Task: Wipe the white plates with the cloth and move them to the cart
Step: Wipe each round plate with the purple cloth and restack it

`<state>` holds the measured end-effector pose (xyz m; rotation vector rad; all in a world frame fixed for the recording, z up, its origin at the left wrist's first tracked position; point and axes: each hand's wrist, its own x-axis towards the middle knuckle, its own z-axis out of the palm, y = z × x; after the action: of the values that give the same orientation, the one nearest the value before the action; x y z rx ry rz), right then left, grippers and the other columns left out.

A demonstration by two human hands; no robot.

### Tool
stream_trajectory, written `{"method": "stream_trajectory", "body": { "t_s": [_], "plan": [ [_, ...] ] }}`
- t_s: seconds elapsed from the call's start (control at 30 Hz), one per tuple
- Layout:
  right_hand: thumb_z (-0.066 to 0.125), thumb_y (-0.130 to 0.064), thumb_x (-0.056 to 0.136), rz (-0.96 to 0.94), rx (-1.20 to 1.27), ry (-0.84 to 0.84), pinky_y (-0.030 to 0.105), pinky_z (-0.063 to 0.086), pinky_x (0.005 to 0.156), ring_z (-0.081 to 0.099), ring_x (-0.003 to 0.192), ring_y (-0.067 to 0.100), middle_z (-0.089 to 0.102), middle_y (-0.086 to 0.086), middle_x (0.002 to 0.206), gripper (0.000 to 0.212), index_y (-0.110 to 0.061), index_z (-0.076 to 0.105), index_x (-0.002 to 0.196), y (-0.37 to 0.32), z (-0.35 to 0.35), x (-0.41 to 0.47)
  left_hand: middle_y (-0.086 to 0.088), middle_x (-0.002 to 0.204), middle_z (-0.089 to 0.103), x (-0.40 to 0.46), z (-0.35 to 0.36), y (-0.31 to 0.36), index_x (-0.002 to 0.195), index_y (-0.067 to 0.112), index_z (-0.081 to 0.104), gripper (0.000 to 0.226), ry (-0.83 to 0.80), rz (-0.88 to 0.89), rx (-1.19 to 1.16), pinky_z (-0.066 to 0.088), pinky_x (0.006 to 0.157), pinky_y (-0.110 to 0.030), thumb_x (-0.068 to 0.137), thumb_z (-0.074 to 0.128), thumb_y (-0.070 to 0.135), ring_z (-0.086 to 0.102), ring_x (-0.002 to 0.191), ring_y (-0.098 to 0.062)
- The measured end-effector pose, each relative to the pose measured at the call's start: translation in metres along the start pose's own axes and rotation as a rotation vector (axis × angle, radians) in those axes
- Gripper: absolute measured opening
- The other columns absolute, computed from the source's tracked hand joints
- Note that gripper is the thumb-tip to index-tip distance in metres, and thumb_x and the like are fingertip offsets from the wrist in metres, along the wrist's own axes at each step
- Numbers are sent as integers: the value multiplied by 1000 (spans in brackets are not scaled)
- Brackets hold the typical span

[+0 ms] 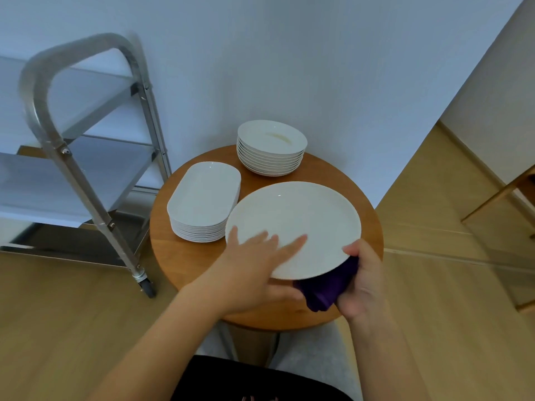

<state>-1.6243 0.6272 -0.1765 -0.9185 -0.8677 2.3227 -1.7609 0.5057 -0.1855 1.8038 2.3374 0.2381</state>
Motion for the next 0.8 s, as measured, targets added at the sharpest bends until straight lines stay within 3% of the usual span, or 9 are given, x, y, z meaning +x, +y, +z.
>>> {"method": "stream_trajectory", "body": {
  "t_s": [0.07,0.13,0.23,0.3,0.43,0.53,0.67,0.73,0.8],
  "plan": [
    [55,-13,60,-36,67,-51,40,57,61,66,77,28,73,7,83,34,-14,69,91,5,-6,4,17,156,-3,-4,-7,-8,123,69,-23,84,233,-160,-251,-12,108,-48,62,31,91,-13,142,-9],
    [55,-12,56,-65,113,-98,37,57,61,69,76,26,72,8,89,36,-14,75,86,9,-11,8,15,156,7,-4,-12,-10,139,56,-6,85,480,-460,-690,10,113,-46,75,48,74,4,144,-15],
    [57,-13,49,-66,80,-116,34,57,60,70,74,23,73,6,88,37,-17,79,79,11,-14,12,0,131,58,1,-6,-16,141,26,37,51,440,-751,-1729,50,91,-46,93,53,33,55,119,-26],
    [59,-14,53,-29,12,-93,35,57,59,70,74,23,73,7,89,36,-17,78,83,10,-13,13,-5,112,69,1,3,-20,129,19,50,35,396,-752,-2060,55,81,-46,94,54,24,64,105,-28],
    [73,-25,78,-93,-199,181,37,57,63,71,81,24,74,4,90,24,-24,66,101,5,-13,20,-1,103,73,3,17,-20,110,26,59,18,557,-733,-2086,58,71,-41,94,52,31,67,98,-25],
    [67,-36,85,-561,-411,433,28,55,69,67,92,22,70,-1,95,15,-31,63,99,-6,-11,25,8,89,74,4,16,-19,97,35,57,7,680,-734,-1967,57,62,-35,94,51,37,67,92,-20],
    [58,-39,85,-885,-826,238,18,46,76,59,96,16,63,1,108,18,-37,58,103,-15,12,37,12,91,72,7,15,-9,98,41,56,11,634,-667,-1829,56,64,-33,90,50,46,65,93,-18],
    [58,-28,91,-874,-1172,172,12,36,92,48,117,17,51,5,131,36,-25,53,126,-6,25,52,10,96,72,9,15,-2,103,41,57,27,589,-557,-1817,57,65,-32,79,54,53,69,93,-18],
    [58,-21,92,-800,-1251,198,23,30,106,35,131,20,38,6,145,51,-18,41,140,3,36,61,9,97,72,10,14,3,106,42,59,37,565,-452,-1810,58,64,-30,71,55,55,70,91,-13]
  ]
}}
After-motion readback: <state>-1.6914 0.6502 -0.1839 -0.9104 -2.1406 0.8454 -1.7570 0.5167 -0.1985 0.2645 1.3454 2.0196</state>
